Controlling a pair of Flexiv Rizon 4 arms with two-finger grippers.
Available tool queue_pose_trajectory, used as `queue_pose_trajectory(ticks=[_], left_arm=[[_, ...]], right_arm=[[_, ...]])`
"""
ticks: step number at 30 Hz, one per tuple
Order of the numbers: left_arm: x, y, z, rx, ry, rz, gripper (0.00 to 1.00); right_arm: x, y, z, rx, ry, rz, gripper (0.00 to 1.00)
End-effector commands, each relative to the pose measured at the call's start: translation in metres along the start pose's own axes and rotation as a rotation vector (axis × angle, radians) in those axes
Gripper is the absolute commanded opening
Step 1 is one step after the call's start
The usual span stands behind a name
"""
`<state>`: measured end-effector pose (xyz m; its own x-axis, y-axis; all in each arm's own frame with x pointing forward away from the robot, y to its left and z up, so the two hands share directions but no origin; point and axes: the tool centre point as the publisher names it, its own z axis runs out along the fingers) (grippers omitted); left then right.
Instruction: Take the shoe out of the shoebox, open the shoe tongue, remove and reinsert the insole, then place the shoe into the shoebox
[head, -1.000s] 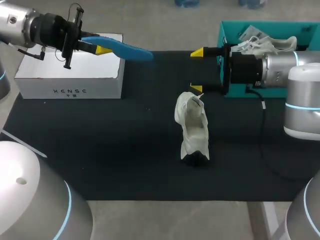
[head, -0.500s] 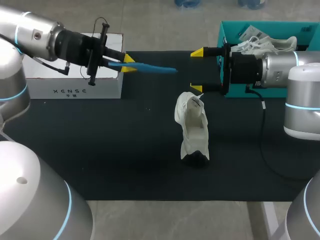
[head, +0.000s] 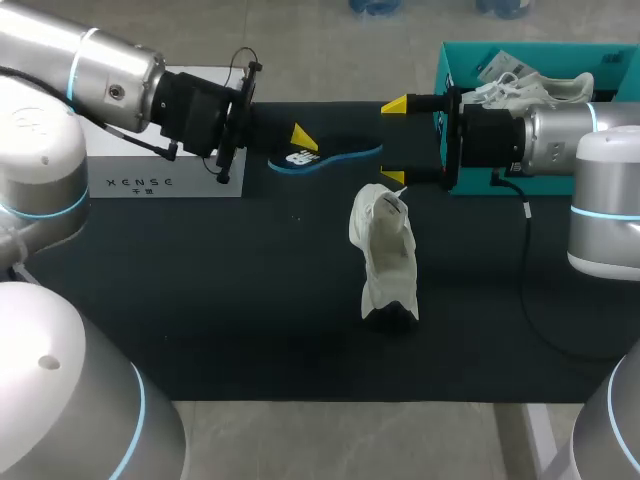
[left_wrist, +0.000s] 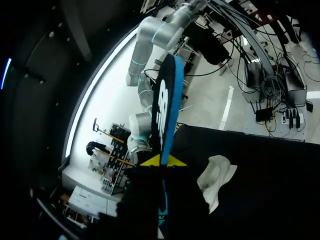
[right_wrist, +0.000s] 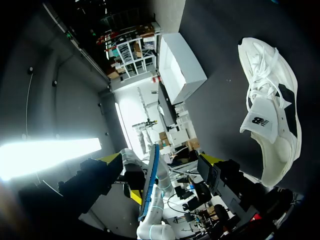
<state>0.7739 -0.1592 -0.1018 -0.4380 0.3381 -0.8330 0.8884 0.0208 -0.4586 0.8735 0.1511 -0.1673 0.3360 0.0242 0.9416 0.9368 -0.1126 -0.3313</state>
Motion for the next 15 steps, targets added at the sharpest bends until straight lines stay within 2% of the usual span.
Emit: queue_pose_trajectory(ticks=[1, 9, 15], left_arm=[[0.008, -0.009, 0.007, -0.078, 0.009, 0.014, 0.00], [0.026, -0.006, 0.024, -0.107, 0.054, -0.001, 0.00], [0.027, 0.004, 0.035, -0.104, 0.057, -0.012, 0.00]], right_arm=[[0.000, 0.000, 0.001, -0.002, 0.000, 0.000, 1.00], [0.000, 0.000, 0.001, -0.002, 0.000, 0.000, 1.00], [0.000, 0.000, 0.001, -0.002, 0.000, 0.000, 1.00]])
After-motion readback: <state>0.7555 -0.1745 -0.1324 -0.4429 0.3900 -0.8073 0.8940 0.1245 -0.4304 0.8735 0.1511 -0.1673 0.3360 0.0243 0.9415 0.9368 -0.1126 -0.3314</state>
